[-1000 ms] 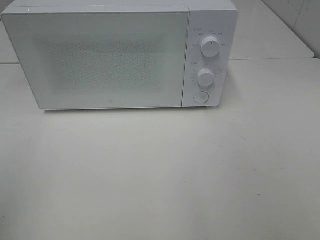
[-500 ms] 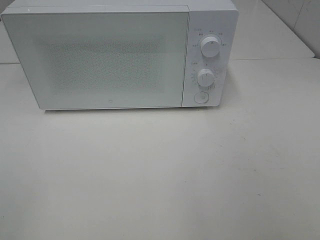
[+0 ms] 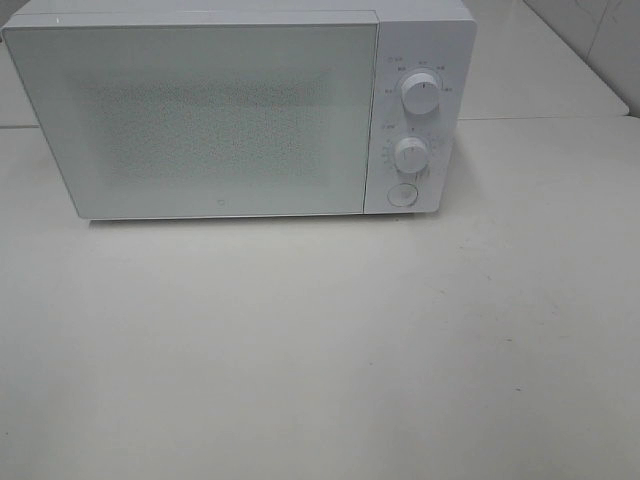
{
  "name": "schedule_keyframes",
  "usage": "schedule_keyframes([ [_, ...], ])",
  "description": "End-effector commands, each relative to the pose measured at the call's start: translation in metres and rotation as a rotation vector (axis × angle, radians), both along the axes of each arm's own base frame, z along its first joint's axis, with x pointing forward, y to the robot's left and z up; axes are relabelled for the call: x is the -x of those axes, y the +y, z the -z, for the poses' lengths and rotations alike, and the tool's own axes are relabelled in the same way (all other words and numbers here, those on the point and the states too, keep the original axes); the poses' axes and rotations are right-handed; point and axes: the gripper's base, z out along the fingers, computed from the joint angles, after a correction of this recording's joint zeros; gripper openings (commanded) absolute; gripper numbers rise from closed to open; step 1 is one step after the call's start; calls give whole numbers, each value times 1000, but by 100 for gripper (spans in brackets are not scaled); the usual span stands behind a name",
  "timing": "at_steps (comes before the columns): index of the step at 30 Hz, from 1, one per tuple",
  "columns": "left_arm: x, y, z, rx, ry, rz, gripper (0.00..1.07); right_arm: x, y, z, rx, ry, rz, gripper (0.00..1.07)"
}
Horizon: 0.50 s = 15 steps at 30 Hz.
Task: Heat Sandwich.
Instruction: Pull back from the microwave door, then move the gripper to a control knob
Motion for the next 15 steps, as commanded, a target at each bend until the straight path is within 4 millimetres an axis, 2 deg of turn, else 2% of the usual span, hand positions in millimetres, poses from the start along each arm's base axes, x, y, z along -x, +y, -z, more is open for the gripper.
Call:
schedule_keyframes([
  [1,3,0,0,1,-33,-3,99,2,0,0,-4,-24,5,75],
  [15,3,0,0,1,-33,-3,99,2,1,0,-10,-25,1,75],
])
